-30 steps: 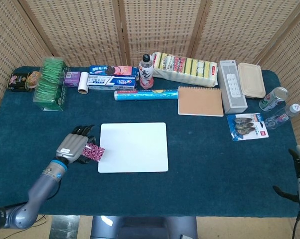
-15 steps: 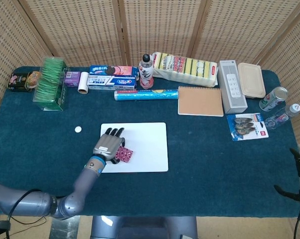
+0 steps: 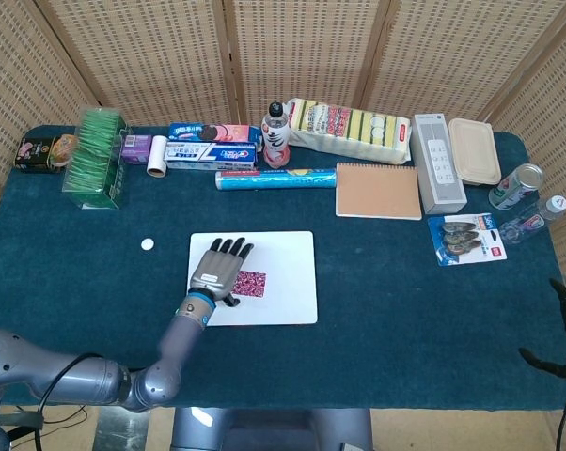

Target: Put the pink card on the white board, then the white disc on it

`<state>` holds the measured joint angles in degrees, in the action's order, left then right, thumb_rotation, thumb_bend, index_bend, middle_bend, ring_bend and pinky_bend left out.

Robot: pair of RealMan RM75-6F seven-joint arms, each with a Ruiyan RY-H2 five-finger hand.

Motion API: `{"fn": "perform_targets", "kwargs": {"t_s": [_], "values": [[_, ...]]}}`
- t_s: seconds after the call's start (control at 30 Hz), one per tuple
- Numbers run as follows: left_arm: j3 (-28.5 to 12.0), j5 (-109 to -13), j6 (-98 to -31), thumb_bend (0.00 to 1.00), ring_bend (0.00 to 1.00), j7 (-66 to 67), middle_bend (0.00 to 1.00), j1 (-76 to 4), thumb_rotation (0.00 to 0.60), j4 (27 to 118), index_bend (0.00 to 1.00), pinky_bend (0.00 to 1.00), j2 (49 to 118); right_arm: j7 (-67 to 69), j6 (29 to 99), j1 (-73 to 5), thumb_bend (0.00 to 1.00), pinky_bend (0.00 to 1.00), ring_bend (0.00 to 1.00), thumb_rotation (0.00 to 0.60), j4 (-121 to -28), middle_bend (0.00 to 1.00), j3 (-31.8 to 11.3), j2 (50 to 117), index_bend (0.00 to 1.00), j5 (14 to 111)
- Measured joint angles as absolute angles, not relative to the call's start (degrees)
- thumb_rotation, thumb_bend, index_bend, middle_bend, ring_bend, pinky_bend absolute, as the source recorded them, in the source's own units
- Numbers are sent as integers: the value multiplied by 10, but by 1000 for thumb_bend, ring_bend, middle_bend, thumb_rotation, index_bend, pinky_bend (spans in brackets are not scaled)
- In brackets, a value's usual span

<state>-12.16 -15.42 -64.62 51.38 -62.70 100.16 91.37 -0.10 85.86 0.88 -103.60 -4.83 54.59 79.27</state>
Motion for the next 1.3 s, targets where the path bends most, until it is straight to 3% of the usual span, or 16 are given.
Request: {"fn": "perform_targets", "kwargs": {"t_s": [0.33, 0.73, 1.03, 1.3], "values": [[-101, -194, -632, 154, 0, 459, 0, -578, 600, 1007, 0, 5, 800, -7, 858, 9, 21, 0, 23, 600, -1039, 0, -46, 547, 36, 797], [-66, -223, -495, 161, 0, 357, 0, -523, 600, 847, 6, 5, 761, -30, 847, 2, 21, 0, 23, 600, -1040, 0, -45, 557, 36, 787], [-58, -266, -448, 210, 0, 303, 0, -510, 600, 746, 256, 4, 805, -35, 842, -1, 21, 0, 23, 600, -1038, 0, -46, 561, 36, 781], [-60, -288, -444, 216, 0, 289, 0, -509, 600, 715, 331, 4, 835, -34, 839, -2, 21, 0, 23, 600, -1037, 0, -46, 560, 36, 778]]}}
